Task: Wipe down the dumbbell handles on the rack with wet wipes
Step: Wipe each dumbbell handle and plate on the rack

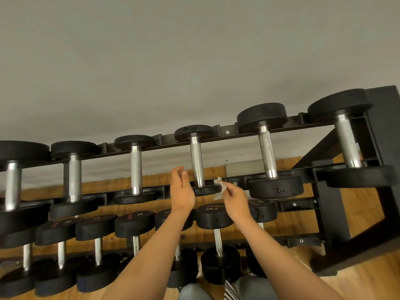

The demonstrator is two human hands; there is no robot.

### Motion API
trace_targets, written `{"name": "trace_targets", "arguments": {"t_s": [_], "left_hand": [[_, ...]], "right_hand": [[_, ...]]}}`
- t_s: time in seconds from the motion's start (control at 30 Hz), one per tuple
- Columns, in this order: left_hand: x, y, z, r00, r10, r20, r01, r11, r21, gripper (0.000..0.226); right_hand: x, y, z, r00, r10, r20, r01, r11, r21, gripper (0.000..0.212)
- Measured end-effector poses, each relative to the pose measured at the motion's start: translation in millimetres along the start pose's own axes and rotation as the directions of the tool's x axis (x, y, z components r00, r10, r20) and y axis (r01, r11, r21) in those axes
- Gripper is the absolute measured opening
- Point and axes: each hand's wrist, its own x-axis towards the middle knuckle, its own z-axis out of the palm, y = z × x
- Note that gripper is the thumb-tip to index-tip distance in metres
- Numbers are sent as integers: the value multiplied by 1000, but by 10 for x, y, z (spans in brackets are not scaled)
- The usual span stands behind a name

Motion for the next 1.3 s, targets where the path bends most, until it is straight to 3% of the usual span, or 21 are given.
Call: {"name": "trace_targets", "arguments": {"t_s": [0.2,0.37,0.47,0.6,0.7,0.8,0.9,1.03,1.2,1.3], "left_hand": [[-8,36,-12,1000,-9,17,9,1000,22,31],[-34,65,-19,999,-13,31,12,1000,26,32],[-31,72,-13,1000,-13,25,13,1000,17,31],[-36,97,-14,998,-36,50,39,998,-53,22],[-69,145,-6,999,-17,48,19,998,-54,16],[-90,199,19,1000,-15,26,18,996,-89,15],[-68,287,80,994,-101,-37,93,978,-188,21],[-34,319,219,947,-222,-233,213,975,-64,23],[-78,373,293,920,-133,-370,173,982,77,12],[-79,383,294,921,-70,-382,122,986,114,11]], "right_hand": [[44,-18,-37,1000,11,5,-11,1000,6,35],[-104,-125,-109,997,-34,-72,40,996,81,32],[-271,-300,-91,986,-145,-78,153,983,98,31],[-523,-488,209,942,-317,107,318,948,3,32],[-449,-480,167,930,-367,20,367,925,-93,30],[-231,-503,-36,948,-306,-86,293,947,-134,27],[-4,-641,-101,970,-219,-102,208,972,-110,26],[367,-930,12,996,-2,-89,18,983,183,32],[656,-1184,272,993,118,-28,-104,948,300,36],[735,-1211,337,990,140,-24,-124,934,336,23]]}}
